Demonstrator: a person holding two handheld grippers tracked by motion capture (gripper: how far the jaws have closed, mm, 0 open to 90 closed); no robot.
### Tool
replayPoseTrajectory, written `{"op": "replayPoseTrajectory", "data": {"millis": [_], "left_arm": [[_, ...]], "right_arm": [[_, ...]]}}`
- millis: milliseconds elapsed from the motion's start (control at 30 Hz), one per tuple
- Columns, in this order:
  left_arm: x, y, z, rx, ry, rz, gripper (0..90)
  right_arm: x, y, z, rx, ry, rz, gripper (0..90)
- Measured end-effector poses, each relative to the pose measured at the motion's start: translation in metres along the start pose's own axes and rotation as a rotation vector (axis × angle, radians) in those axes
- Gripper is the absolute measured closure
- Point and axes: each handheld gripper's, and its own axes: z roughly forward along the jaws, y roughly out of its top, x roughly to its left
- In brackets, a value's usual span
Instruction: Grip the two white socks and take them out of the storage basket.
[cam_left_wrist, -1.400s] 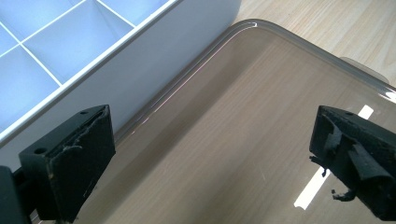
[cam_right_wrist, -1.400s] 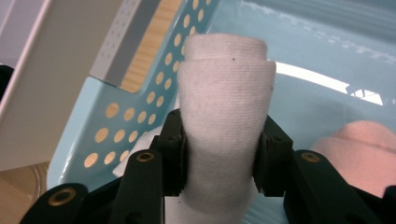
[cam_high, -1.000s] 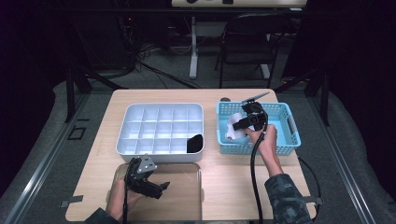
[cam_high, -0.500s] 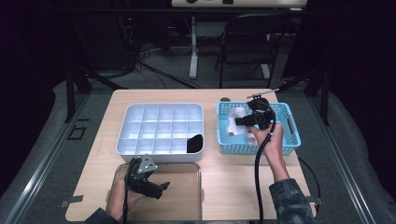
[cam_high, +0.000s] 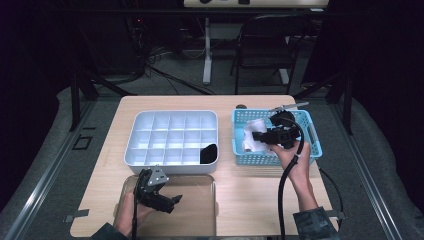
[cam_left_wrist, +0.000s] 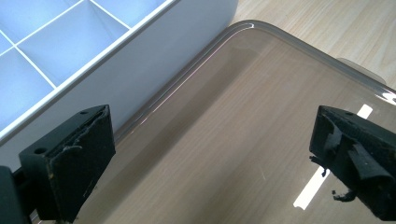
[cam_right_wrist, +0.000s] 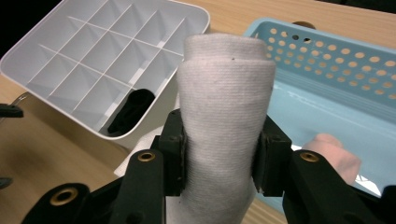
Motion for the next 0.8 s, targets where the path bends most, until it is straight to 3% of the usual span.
{"op": "replayPoseTrajectory", "data": {"millis": [433,633,800], "left_arm": [[0.000,0.000,0.001,-0.002,0.004,0.000,0.1],[-0.001,0.000,0.002,0.000,0.002,0.000,0.2],[-0.001,0.000,0.003,0.003,0.003,0.000,0.1]], "right_arm": [[0.012,-0.030,-0.008,-0.007,0.070,0.006,61.8],[0.016,-0.049,-0.005,0.024,0.141,0.017,61.7],[0.019,-0.061,-0.001,0.052,0.161,0.022,61.7]]}}
